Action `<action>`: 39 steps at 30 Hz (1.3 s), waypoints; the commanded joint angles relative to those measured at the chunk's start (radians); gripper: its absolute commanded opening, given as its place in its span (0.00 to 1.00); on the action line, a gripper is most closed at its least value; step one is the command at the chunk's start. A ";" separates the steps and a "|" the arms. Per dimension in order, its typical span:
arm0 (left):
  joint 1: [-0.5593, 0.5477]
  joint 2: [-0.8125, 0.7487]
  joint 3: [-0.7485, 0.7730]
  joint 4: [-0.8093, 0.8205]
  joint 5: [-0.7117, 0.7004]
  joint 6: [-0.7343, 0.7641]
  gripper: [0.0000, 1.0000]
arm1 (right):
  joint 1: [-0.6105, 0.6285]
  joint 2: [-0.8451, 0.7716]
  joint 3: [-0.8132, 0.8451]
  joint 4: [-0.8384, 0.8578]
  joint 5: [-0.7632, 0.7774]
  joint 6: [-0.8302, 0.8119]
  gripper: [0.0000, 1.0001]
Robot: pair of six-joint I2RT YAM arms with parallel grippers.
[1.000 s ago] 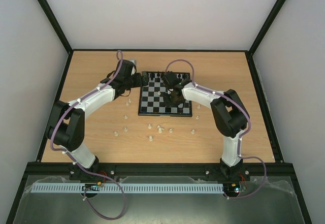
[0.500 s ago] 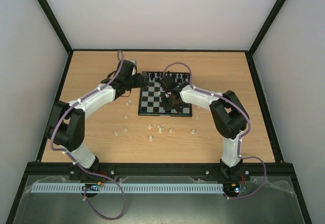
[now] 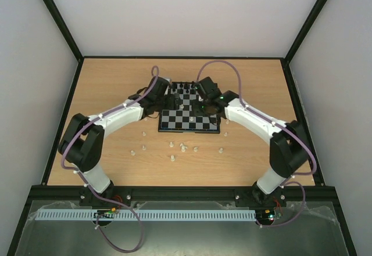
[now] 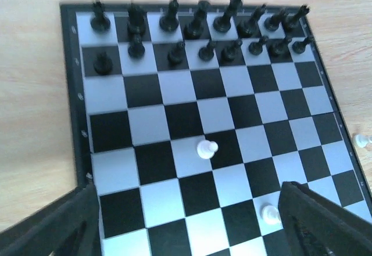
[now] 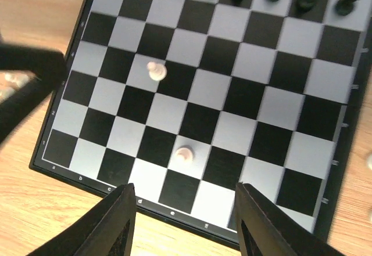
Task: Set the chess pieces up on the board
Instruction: Move the chess piece to the chessboard, then pick up the chess piece from the chessboard.
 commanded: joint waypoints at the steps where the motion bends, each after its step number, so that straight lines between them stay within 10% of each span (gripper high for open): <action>1: -0.037 0.081 0.001 -0.041 -0.061 0.010 0.81 | -0.050 -0.095 -0.090 0.016 -0.033 0.010 0.47; 7: -0.076 0.221 0.098 -0.054 -0.100 0.014 0.51 | -0.104 -0.173 -0.167 0.048 -0.077 0.006 0.47; 20: -0.077 0.342 0.240 -0.072 -0.100 0.017 0.65 | -0.124 -0.195 -0.194 0.062 -0.113 -0.002 0.47; 39: -0.087 0.405 0.282 -0.097 -0.096 0.013 0.18 | -0.124 -0.177 -0.198 0.067 -0.104 -0.003 0.45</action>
